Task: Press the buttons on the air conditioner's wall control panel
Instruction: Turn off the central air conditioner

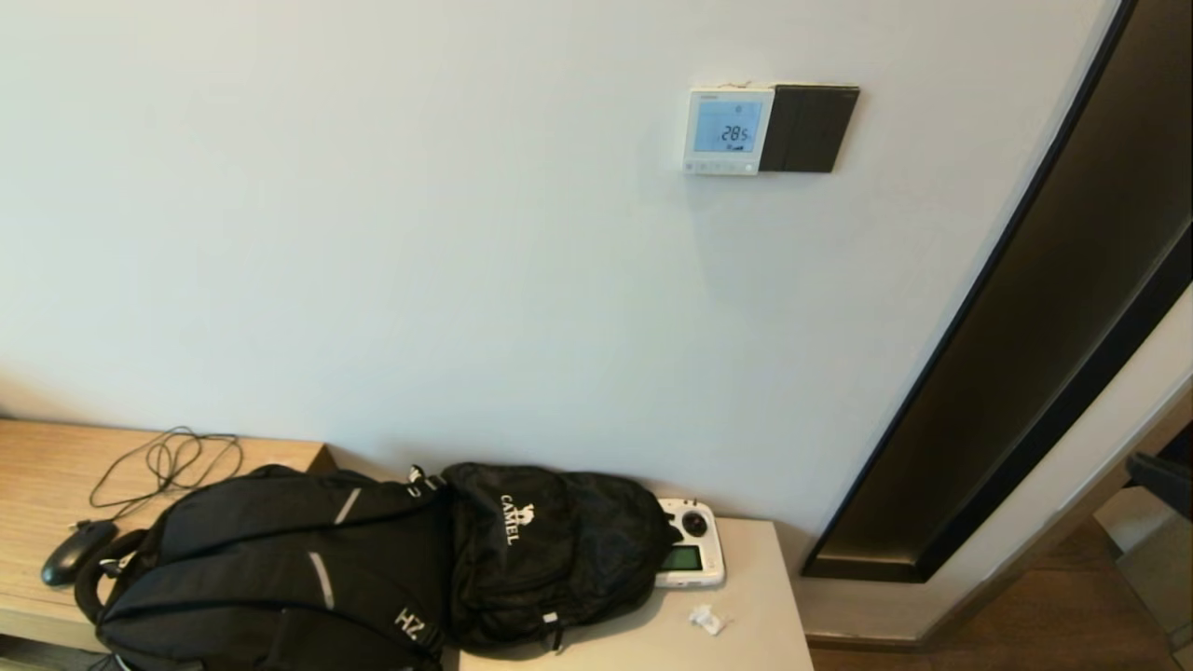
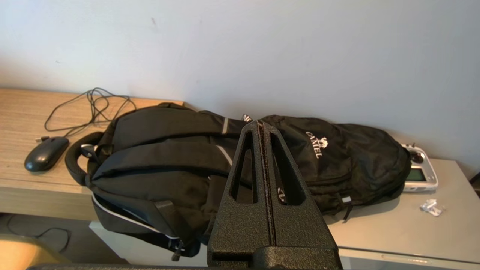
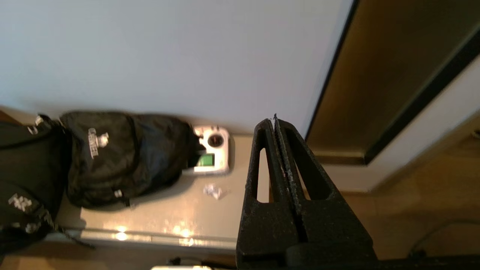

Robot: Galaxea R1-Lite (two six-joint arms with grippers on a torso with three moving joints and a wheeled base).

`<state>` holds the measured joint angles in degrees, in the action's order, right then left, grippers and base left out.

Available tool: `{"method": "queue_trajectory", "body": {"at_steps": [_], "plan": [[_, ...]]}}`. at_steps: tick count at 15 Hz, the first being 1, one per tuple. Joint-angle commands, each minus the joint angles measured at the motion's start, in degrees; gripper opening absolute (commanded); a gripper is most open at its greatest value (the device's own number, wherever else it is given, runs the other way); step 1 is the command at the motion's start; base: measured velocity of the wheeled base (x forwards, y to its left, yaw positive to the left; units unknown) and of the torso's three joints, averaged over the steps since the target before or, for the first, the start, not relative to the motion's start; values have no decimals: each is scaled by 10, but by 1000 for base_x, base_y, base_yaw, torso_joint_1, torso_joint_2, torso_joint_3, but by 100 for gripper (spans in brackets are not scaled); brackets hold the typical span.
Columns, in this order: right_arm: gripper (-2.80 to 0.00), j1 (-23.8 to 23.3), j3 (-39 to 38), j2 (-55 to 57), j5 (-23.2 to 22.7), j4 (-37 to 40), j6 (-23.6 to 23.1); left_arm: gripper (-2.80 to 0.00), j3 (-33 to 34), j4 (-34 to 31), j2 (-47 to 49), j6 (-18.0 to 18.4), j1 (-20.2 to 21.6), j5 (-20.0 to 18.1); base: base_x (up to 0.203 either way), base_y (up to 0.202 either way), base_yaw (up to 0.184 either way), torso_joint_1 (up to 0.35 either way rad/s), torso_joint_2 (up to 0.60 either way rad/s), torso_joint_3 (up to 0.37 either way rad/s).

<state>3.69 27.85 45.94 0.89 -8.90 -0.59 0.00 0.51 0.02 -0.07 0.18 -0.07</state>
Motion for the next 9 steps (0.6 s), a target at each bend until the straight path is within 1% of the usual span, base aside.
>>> {"method": "queue_trajectory", "body": {"at_steps": [1, 4, 6, 9], "plan": [[-280, -21, -40, -77, -9, 8, -1, -280, 0, 0, 0, 0, 0, 0, 0, 0, 0, 0, 0, 0], [-280, -44, -121, -153, -34, 17, -12, -280, 0, 0, 0, 0, 0, 0, 0, 0, 0, 0, 0, 0], [-280, -48, -173, -194, -42, 18, -21, -280, 0, 0, 0, 0, 0, 0, 0, 0, 0, 0, 0, 0], [-280, -50, -219, -240, -45, 17, -26, -280, 0, 0, 0, 0, 0, 0, 0, 0, 0, 0, 0, 0]]}}
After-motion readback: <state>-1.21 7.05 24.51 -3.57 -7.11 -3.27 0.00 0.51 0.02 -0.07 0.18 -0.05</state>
